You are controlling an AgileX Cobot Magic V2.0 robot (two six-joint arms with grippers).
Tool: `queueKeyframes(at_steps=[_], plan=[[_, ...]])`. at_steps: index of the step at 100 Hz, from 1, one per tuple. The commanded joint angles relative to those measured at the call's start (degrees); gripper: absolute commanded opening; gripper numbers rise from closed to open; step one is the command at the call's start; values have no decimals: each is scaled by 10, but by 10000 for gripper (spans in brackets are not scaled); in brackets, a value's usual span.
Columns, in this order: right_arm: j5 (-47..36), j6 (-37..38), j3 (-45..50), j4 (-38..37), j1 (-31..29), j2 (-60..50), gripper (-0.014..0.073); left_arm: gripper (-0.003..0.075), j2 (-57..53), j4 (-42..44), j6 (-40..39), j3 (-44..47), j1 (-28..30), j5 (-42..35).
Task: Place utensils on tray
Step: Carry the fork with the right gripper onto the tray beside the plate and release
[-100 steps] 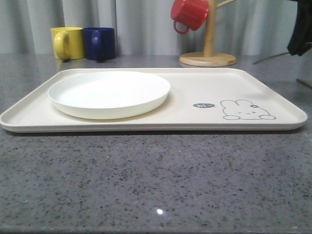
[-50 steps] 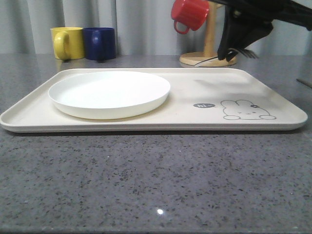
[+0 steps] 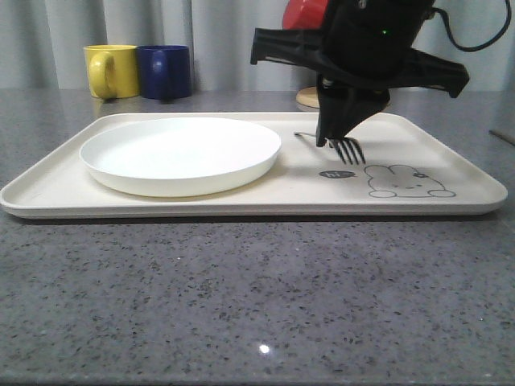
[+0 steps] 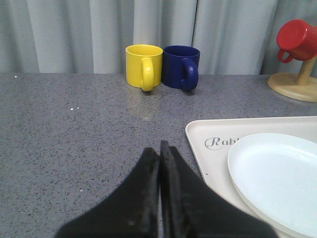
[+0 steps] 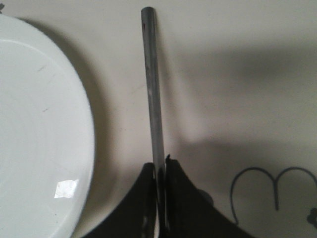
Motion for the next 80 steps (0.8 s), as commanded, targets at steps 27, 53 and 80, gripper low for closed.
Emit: queueKeyframes(at_steps=[27,53,80], plan=[[-23,5,-17,-3,3,-6,59,-18,2,-6,0,-15,0,-47],[-16,5,-17,0,3,-6,169,-18,2,-6,0,-15,0,-47],[-12,5,-17,0,3,-7,346,-18,2,-6,0,-15,0,-47]])
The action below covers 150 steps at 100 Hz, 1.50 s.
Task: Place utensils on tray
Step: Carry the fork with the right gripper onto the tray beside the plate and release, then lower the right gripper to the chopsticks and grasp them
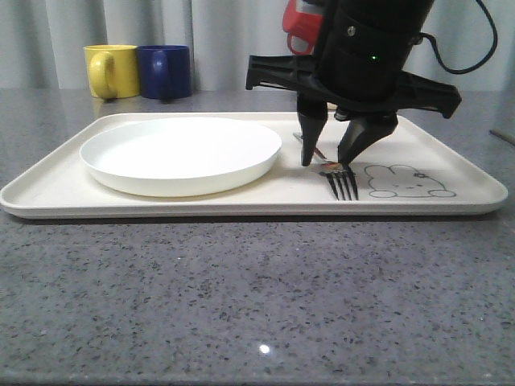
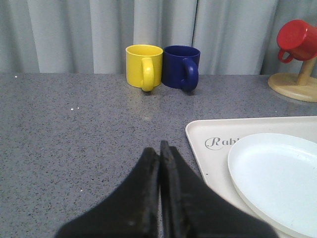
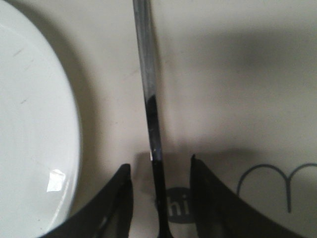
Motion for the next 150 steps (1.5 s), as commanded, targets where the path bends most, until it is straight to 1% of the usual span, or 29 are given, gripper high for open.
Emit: queueKeyframes(at_steps=[1,8,18,32,44,62,71,84,96,103,112,124,150], plan=[[-15,1,-17,-5,1,-28,346,-18,2,-6,0,-15,0,-47],[-13,1,-17,-7,1,-34,346,-18,2,-6,0,-15,0,-47],[0,-3,-18,-36,1,-53,346,-18,2,-6,0,-15,0,-47],[23,-54,-18,-50,-18,-99,346,-18,2,-6,0,-15,0,-47],[47,-114,-18,-50,-67,-137,346,-18,2,-6,0,-15,0,-47],[96,-207,-17,-40,-178,-164,346,-18,2,-6,0,-15,0,-47],[103,-255,-16,-13,-236,-163,346,-18,2,-6,0,-15,0,-47],[92,-331,-16,61,-314,-163,346,-18,2,-6,0,-15,0,-47],[79,-393,-16,130,-372,-162,345,-18,2,-6,0,-15,0,-47],[76,-419,-16,155,-394,-156,345,-18,2,-6,0,-15,0,-47],[76,-451,-16,186,-410,-140,345,-18,2,-6,0,-15,0,-47],[75,-485,-16,213,-412,-111,345,-18,2,-6,0,-15,0,-47],[68,-490,-16,218,-412,-54,345,-18,2,-6,0,-15,0,-47]])
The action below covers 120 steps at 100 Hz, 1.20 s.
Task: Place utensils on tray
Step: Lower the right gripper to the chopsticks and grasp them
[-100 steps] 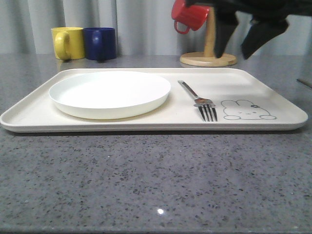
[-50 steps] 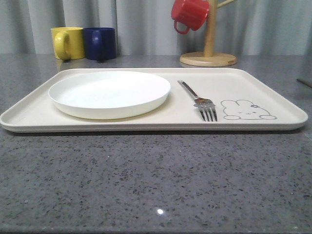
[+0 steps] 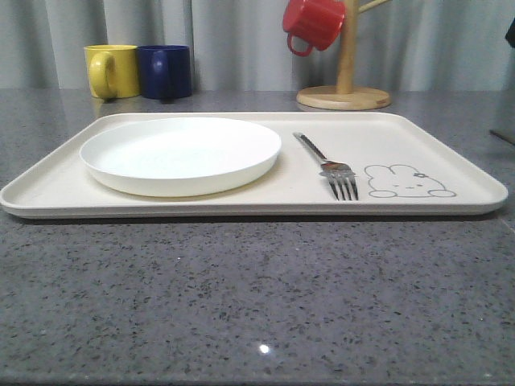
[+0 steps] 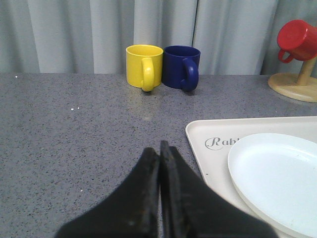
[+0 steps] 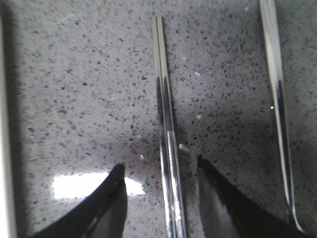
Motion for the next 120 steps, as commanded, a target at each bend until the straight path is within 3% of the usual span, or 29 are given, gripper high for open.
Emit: queueKeyframes(at_steps=[1,48,68,75,120], plan=[[-26,-10,-16,5,-4,-5,345,-18,2,-5,0,-15,0,-47],[-31,-10,-16,5,-4,32,331,-18,2,-5,0,-15,0,-47],[-24,-10,-16,5,-4,32,77,-18,2,-5,0,-15,0,-47],[-23,-10,-16,5,-4,32,25,-18,2,-5,0,-15,0,-47],[-11,18,-16,5,26,-50,24,-18,2,-5,0,-15,0,-47]])
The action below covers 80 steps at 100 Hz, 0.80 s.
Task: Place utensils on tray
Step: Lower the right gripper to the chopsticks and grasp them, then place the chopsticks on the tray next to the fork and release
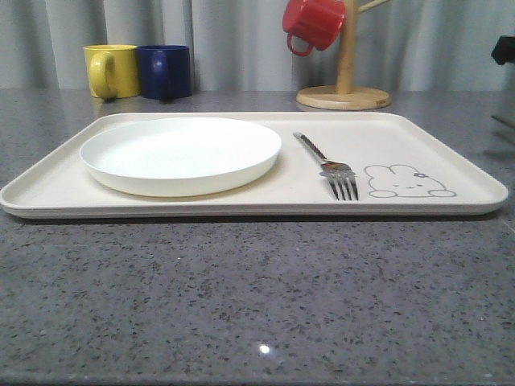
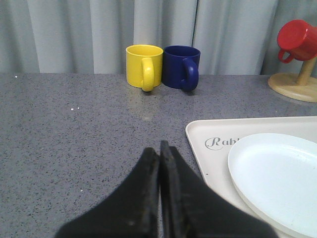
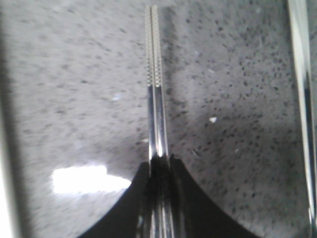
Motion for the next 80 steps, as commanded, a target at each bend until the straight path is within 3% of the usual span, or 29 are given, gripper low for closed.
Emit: queueKeyframes(at_steps=[1,29,56,80], plan=[[-6,14,-15,4,12,-60,24,-18,2,-5,0,-15,0,-47],[-7,97,-15,-4,112,-116,24,-18,2,-5,0,-15,0,-47],[-57,216,-15,-71,241,-84,24,-18,2,-5,0,-15,0,-47],[-88,302,-15,-124,295,-34,24,-18,2,-5,0,-15,0,-47]])
